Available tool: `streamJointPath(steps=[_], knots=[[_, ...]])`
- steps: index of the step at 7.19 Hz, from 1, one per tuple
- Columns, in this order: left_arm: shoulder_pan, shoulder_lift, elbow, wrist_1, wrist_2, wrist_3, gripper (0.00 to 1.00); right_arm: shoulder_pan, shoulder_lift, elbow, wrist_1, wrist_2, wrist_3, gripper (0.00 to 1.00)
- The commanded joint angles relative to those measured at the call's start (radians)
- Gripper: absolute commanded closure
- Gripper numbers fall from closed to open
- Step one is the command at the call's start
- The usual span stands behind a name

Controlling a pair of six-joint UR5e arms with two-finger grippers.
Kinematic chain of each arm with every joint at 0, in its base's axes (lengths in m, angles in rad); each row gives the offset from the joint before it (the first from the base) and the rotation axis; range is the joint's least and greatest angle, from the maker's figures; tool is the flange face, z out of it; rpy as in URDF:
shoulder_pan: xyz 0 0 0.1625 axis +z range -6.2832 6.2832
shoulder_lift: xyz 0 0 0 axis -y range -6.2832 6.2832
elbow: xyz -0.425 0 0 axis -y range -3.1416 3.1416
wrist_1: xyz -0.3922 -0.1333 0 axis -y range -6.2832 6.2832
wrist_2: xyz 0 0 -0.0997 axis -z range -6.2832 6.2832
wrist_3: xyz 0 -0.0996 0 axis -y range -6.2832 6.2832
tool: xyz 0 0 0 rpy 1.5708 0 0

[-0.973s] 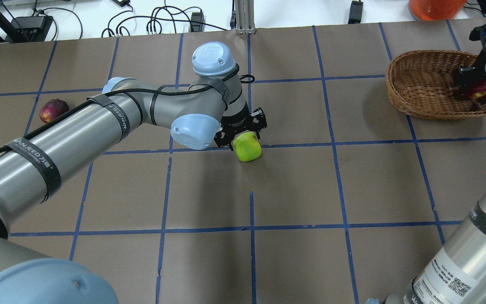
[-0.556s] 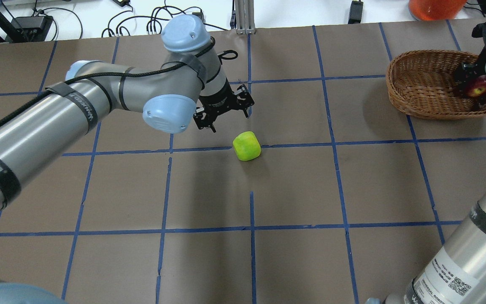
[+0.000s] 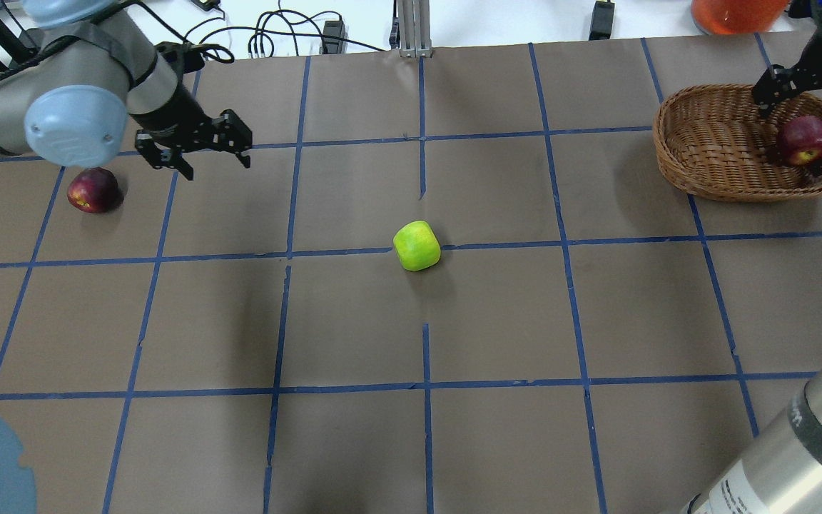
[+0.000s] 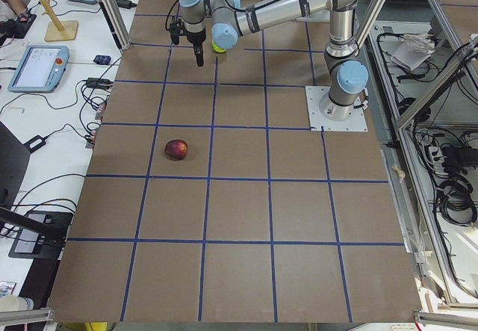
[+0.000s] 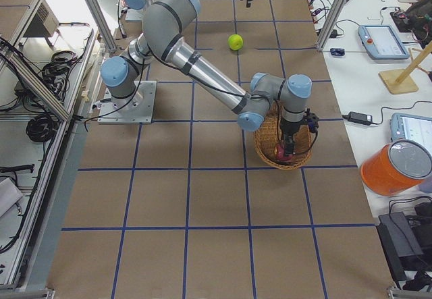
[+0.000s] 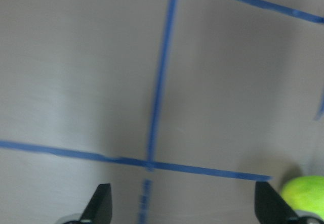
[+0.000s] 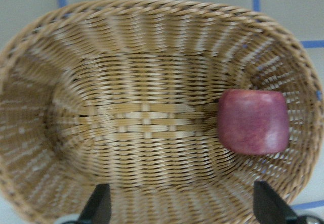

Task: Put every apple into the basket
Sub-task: 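Move the right gripper to the green apple while the left reaches the far red apple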

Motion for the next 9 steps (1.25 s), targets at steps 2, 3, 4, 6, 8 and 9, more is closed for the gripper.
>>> streamJointPath(steps=[2, 3, 4, 6, 8, 9], knots=[[0.178, -0.149, 0.127, 0.111, 0.065, 0.528, 0.0, 0.273, -0.122, 0.022, 0.248, 0.167, 0.397, 0.0], [0.188, -0.203, 0.185, 0.122, 0.078, 0.573, 0.0, 0.393, -0.117, 0.047, 0.237, 0.169, 0.504, 0.0], [0.206, -0.246, 0.228, 0.122, 0.082, 0.648, 0.0, 0.499, -0.108, 0.079, 0.236, 0.171, 0.559, 0.0], [0.266, -0.319, 0.235, 0.165, 0.108, 0.709, 0.0, 0.63, -0.1, 0.152, 0.131, 0.168, 0.577, 0.0], [0.281, -0.364, 0.23, 0.197, 0.139, 0.75, 0.0, 0.7, -0.064, 0.189, 0.003, 0.213, 0.577, 0.0], [0.281, -0.388, 0.22, 0.193, 0.133, 0.744, 0.0, 0.73, -0.032, 0.189, -0.063, 0.23, 0.571, 0.0]])
